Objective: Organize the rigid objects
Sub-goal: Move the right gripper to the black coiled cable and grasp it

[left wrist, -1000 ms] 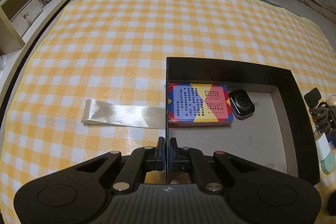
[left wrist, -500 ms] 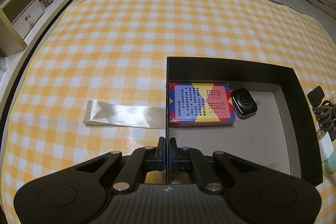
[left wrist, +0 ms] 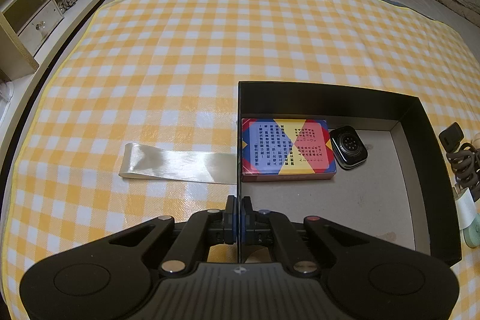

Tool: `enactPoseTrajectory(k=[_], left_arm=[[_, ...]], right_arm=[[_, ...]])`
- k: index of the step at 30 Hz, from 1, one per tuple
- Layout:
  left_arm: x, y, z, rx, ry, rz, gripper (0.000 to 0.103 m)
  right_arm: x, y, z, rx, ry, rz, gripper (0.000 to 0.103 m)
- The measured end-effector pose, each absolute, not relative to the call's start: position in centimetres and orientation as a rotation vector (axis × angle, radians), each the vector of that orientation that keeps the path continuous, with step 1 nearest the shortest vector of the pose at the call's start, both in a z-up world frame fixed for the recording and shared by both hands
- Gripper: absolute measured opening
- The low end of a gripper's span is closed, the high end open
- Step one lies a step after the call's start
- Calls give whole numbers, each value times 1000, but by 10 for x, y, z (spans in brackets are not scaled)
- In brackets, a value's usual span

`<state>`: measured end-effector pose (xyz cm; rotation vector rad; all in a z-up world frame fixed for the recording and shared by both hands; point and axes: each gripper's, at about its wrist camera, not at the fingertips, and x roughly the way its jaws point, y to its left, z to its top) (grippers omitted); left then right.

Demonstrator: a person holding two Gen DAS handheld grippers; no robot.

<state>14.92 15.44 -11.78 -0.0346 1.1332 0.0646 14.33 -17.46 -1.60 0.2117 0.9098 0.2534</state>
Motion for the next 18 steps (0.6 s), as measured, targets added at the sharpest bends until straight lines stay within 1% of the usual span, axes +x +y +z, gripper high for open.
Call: enactPoseTrajectory(k=[1,2,5,14,16,18], left_arm=[[153,151,-118,-33,1134,65,2],[153,152,-117,-32,1134,66,2],[152,152,-118,-33,1134,67,2],[151,150,-118,-31,1134,66,2],[151,149,-118,-31,1134,67,2],[152,148,-119,-32,1134,67,3]], right_arm=[[147,-177,-23,204,930,242,79],[149,-178,-30,193,948,227,77],[155,-179,-48,135,981,207,75],[172,-147,-95,-159,1073,288,72],[178,-145,-102,-171,1098,280,60],[182,-144,-108,-176,1118,269,54]])
